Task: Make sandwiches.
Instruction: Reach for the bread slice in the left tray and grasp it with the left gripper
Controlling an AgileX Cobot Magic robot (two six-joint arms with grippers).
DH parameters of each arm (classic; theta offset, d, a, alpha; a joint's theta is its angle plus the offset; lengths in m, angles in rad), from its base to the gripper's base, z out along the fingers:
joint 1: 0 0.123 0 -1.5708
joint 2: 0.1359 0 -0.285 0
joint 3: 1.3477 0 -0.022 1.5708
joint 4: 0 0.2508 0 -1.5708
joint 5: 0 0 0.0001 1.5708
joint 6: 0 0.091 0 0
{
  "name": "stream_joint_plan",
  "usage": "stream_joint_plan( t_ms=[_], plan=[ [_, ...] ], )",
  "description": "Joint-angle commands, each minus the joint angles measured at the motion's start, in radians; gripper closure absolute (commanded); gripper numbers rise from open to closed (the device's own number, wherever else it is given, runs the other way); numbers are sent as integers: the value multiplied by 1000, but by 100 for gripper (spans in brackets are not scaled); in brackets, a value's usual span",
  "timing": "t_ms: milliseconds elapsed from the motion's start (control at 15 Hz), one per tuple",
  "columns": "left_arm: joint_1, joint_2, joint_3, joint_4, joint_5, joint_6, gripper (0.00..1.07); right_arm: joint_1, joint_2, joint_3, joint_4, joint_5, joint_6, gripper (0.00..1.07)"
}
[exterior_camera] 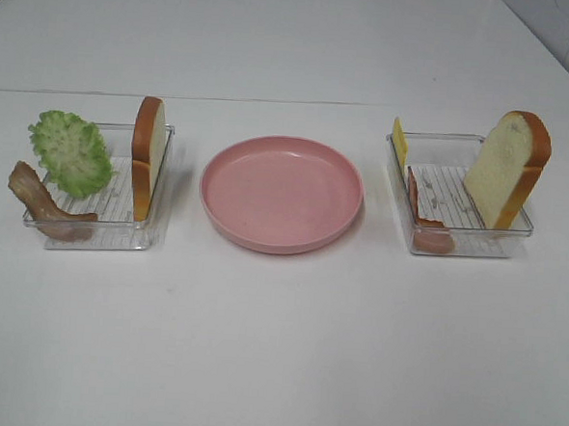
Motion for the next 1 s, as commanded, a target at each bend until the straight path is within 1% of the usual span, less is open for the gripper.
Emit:
stream_joint_plan(
  t_ms=[67, 333, 467, 667, 800, 867, 933, 1000],
  plan=[
    [5, -21, 6, 6, -9, -1, 17, -5, -13, 3, -2, 1, -2, 29],
    [5, -20, 6, 6, -11, -1, 17, -5, -13, 3, -2, 1, -2, 29],
    [5, 12, -29, 6, -52, -1, 17, -5, -13, 3, -2, 1, -2, 29],
    [5, 122, -72, -55, -148, -1, 17, -5, -13, 3, -2, 1, -2, 29],
    [5, 270, -100, -135, -221, -1, 17, -5, -13, 3, -2, 1, -2, 29],
    [5, 375, -131, -173, -243, 0, 17, -5, -13, 3, -2, 1, -2, 29],
    [5, 488, -168, -194, -244, 0, 17, -5, -13, 3, -2, 1, -2, 29],
    [5, 547, -192, -205, -244, 0, 17, -5, -13, 3, -2, 1, -2, 29]
  ],
)
